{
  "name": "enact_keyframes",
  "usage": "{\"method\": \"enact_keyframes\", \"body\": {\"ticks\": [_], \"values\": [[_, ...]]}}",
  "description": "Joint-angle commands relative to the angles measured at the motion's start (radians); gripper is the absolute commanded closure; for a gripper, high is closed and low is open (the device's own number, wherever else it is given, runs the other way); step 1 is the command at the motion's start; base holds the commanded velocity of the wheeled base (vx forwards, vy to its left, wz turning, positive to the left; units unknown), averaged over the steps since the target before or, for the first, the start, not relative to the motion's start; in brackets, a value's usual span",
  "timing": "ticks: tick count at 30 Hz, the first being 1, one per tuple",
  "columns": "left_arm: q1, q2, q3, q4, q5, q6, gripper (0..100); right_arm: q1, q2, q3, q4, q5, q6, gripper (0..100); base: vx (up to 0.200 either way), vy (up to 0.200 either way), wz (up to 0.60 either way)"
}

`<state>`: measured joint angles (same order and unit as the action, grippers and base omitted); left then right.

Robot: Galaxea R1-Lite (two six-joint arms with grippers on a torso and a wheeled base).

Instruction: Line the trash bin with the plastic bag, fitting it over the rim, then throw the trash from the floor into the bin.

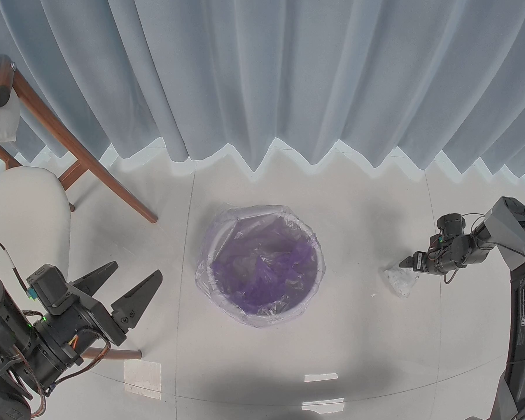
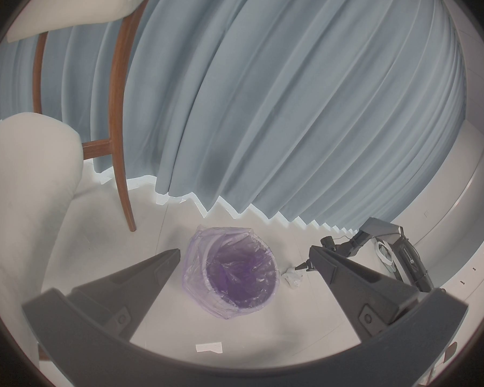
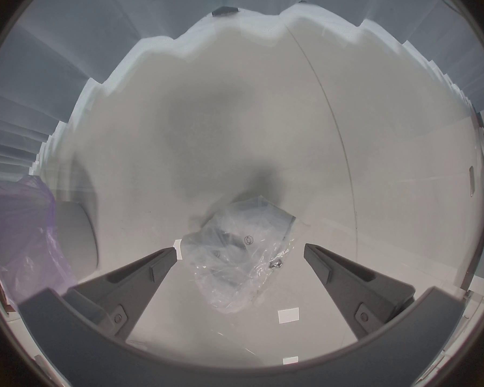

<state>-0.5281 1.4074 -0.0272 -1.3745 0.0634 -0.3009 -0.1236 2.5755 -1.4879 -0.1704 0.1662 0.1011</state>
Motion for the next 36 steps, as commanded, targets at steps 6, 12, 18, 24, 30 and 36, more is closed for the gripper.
{"method": "enact_keyframes", "body": {"ticks": [6,12,18,24,30,36], "values": [[0.033,0.004,-0.025,0.002,0.003,-0.001,0,0.045,0.14,-0.269,0.152,-0.001,-0.003,0,0.0,0.0,0.0],[0.033,0.004,-0.025,0.002,0.006,-0.001,0,0.064,0.222,-0.39,0.198,-0.027,-0.003,0,0.0,0.0,0.0],[0.068,0.002,-0.022,0.003,0.006,0.0,0,0.07,0.259,-0.434,0.239,-0.05,-0.001,100,0.0,0.0,0.0],[0.089,0.001,-0.022,0.003,0.004,0.0,0,0.073,0.244,-0.427,0.253,-0.054,-0.001,100,0.0,0.0,0.0],[0.089,-0.002,-0.023,0.002,0.004,0.002,0,0.053,0.132,-0.408,0.255,-0.05,-0.003,100,0.0,0.0,0.0],[0.089,-0.004,-0.028,-0.002,0.001,0.002,0,0.006,-0.095,-0.223,0.27,0.004,-0.006,100,0.0,0.0,0.0]]}}
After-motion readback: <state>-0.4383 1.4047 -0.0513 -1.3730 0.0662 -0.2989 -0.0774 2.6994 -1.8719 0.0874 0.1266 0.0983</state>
